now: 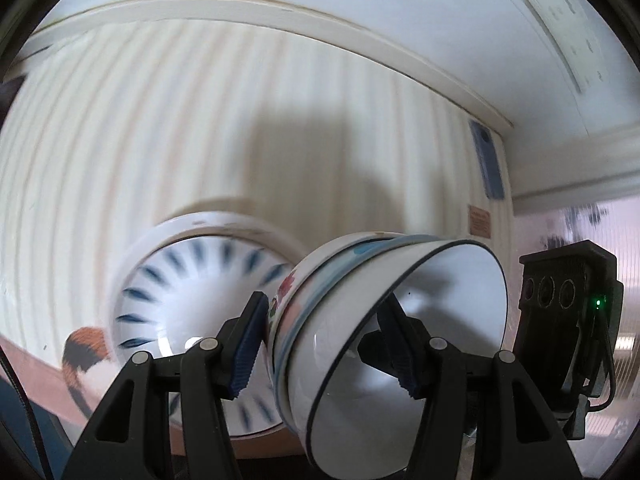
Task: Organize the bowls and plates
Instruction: 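Lift the bowl stack with both grippers and carry it over the blue-leaf plate, then lower the bowl stack onto the blue-leaf plate and open both grippers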
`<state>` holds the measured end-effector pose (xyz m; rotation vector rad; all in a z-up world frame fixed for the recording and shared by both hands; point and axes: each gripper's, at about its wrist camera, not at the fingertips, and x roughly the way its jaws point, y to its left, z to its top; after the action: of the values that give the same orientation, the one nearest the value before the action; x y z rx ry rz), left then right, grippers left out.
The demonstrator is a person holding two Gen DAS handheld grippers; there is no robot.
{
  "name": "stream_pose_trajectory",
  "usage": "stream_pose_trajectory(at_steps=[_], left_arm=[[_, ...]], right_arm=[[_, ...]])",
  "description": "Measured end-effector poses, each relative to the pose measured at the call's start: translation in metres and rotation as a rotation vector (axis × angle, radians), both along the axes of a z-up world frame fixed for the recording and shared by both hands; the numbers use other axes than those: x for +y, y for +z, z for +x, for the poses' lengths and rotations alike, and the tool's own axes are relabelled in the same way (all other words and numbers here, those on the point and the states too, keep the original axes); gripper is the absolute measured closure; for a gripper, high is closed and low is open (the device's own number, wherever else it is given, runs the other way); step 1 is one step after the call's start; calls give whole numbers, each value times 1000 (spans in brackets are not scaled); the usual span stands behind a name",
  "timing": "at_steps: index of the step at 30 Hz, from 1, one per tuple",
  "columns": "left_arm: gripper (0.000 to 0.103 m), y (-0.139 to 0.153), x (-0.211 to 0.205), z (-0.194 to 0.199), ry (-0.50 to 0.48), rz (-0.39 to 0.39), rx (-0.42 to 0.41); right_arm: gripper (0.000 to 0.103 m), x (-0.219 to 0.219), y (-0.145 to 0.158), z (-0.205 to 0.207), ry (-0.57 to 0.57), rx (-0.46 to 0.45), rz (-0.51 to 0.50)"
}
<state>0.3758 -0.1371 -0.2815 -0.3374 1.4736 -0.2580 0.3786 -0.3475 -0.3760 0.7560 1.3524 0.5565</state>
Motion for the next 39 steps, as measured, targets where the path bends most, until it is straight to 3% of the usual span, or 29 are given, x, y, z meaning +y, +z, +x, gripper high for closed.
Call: stream_pose_trajectory(at_steps=[6,14,39], left_arm=[[49,-10,46,-15,116,5,26],[49,-30,72,-26,203,2,66],[49,-47,85,-28,199,11,79]], right_arm=[[39,48,-13,6,115,24,9],[39,88,-33,2,206,65,-3],[39,119,-43,11,208,112,-82]])
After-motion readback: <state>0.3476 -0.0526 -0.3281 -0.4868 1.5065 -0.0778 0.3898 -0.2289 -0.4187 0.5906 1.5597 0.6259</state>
